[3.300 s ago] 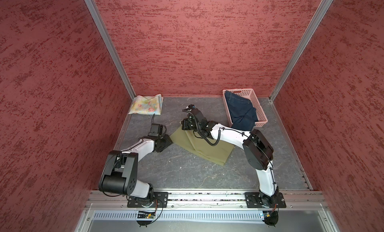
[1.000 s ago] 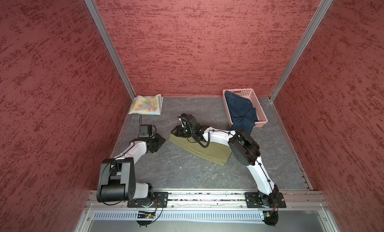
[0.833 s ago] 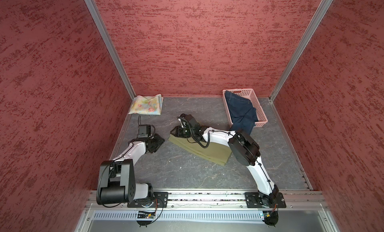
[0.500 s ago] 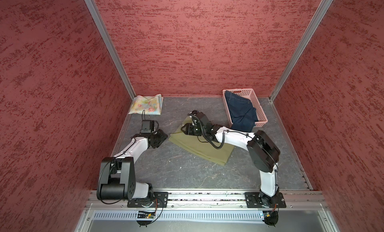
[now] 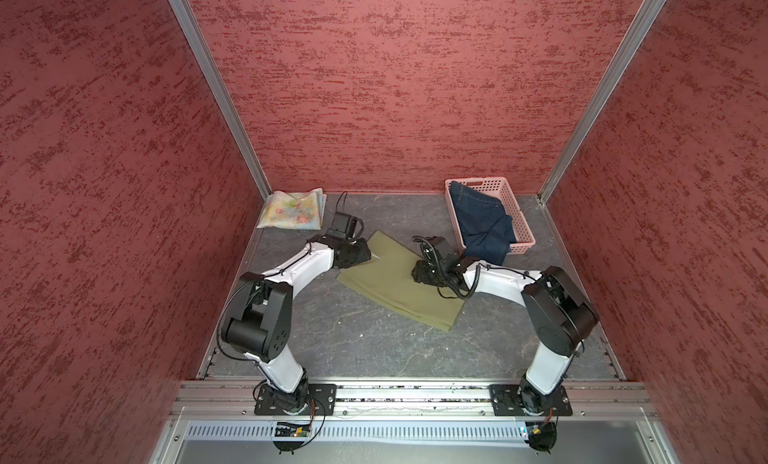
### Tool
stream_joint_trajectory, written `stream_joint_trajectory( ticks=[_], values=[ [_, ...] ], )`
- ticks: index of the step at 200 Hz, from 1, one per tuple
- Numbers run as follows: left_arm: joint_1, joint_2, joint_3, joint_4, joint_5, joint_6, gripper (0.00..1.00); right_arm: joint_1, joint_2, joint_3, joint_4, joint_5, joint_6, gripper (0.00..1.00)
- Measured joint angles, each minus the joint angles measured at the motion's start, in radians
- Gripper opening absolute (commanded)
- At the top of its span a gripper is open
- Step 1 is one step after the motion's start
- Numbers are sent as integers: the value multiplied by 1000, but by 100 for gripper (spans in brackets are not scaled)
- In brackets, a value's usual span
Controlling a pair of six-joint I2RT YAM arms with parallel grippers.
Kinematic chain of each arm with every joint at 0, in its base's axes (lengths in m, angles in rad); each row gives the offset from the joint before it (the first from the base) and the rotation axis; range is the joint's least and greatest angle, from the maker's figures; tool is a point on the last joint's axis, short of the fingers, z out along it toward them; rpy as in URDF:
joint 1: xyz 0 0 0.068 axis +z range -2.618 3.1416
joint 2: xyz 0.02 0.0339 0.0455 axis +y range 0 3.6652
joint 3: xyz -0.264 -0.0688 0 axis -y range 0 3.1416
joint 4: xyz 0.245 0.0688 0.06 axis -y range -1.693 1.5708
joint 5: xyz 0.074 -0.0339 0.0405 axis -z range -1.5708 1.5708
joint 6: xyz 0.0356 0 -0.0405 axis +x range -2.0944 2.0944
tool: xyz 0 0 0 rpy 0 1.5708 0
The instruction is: Fold and stack the skirts
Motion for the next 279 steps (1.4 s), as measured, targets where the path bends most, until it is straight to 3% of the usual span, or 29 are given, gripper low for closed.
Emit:
stream_joint_trajectory(
  ticks=[37,86,166,213,255,279],
  values=[
    [-1,75,-56,-13,-25,14,50,-8,23,3,-8,15,-32,60],
    [1,31,-164,66,-29,2,49,-8,89,71,-30,36,-92,65],
    [23,-136,-344,78,-21,-56,48,-5,309,357,-38,8,-187,68],
    [42,-289,-410,-40,4,-112,50,27,427,529,-39,-35,-227,73],
    [128,-429,-413,-119,25,-126,55,38,411,541,-56,-51,-254,77],
    [200,-465,-404,-146,31,-124,58,36,283,466,-50,-36,-250,78]
  ],
)
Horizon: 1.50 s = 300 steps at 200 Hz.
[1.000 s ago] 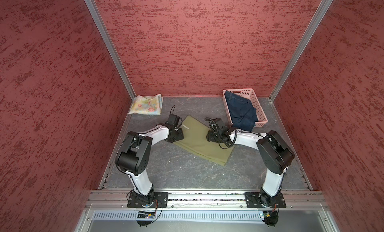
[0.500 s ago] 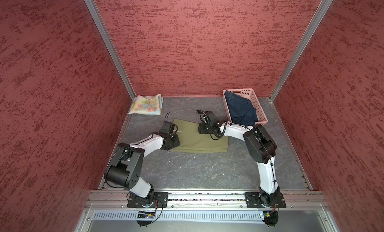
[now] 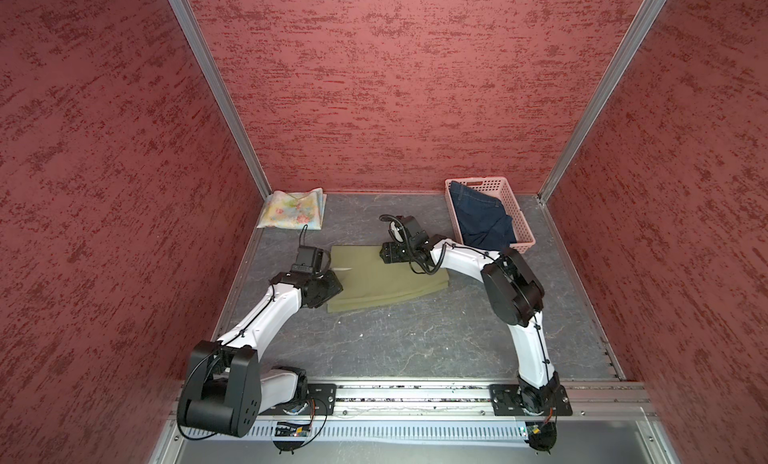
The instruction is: Fold and stack the skirts
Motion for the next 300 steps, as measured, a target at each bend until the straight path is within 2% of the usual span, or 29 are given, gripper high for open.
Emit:
stream_joint_trajectory(
  ticks=[23,45,73,110,139,176,210,230,300],
  values=[
    [44,14,28,-14,7,7,60,-10,-194,-113,21,25,41,77],
    [60,90,86,-18,9,32,60,-31,-369,-243,76,52,112,76],
    [62,227,177,-16,5,61,57,-51,-468,-384,95,84,172,76],
    [33,364,267,-15,-32,88,57,-74,-469,-449,34,102,185,75],
    [9,417,320,-36,-77,114,61,-82,-452,-432,-27,156,158,76],
    [2,427,370,-53,-140,149,76,-97,-367,-402,-69,224,121,76],
    [-6,426,370,-63,-176,164,93,-109,-297,-394,-85,256,110,76],
    [-6,421,359,-61,-190,163,100,-117,-283,-393,-85,266,101,77],
    [14,409,348,-55,-185,164,100,-145,-223,-390,-26,221,80,76]
  ],
)
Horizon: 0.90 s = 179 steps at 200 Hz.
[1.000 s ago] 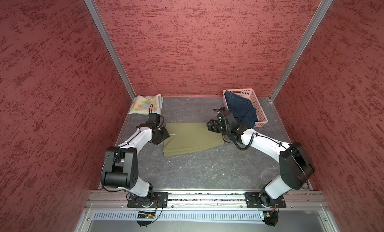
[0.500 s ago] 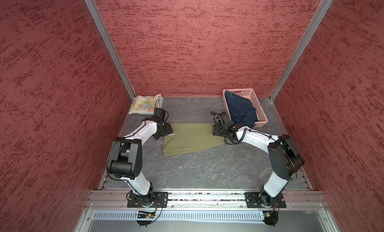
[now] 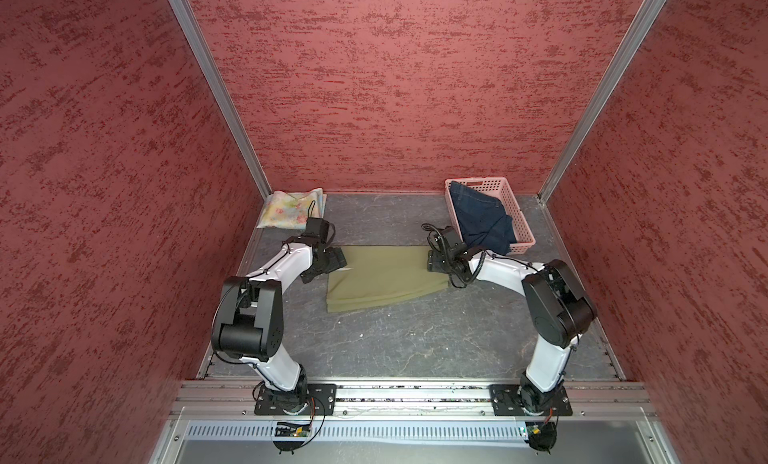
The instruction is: Fold and stack the skirts
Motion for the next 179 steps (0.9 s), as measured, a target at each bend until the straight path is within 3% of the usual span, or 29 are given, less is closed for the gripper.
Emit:
stream_joint_trajectory(
  ticks=[83,113,145,179],
  values=[
    [32,8,-16,14,52,-8,93,10,51,-4,93,-135,-19,75],
    [39,8,-16,5,49,-29,77,27,75,22,113,-164,-17,75],
    [55,8,-16,-8,43,-35,45,35,80,40,115,-172,-14,76],
    [67,31,-13,-20,24,-16,25,16,50,39,100,-180,-19,76]
  ],
)
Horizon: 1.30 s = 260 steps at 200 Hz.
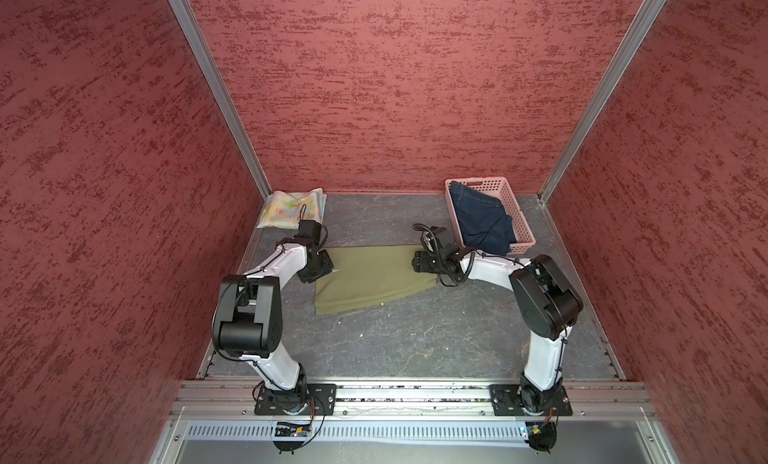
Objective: Fold and stack the skirts
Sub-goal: 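Hold the folded skirt's corners with both grippers and smooth it flat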
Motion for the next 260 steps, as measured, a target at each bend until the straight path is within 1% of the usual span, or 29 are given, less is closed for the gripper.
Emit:
stream_joint_trajectory(
  ticks=[28,49,79,104,142,170,243,260],
  values=[
    [26,30,8,-7,6,24,14,-39,-82,-32,0,-16,-5,76],
    [65,52,24,-8,28,35,15,-58,-124,-52,2,-34,-7,76],
    [102,80,31,-5,42,40,16,-66,-119,-71,5,-62,-6,76],
    [101,106,31,-5,51,45,15,-69,-101,-74,6,-83,-6,76],
    [100,127,42,-5,48,55,15,-74,-53,-74,8,-115,1,72],
    [100,140,55,-6,41,60,11,-77,-28,-77,12,-138,21,70],
    [100,146,63,-6,30,61,9,-85,-28,-144,155,-216,64,66],
    [100,146,63,-6,31,60,8,-90,-27,-153,173,-236,66,62]
  ],
)
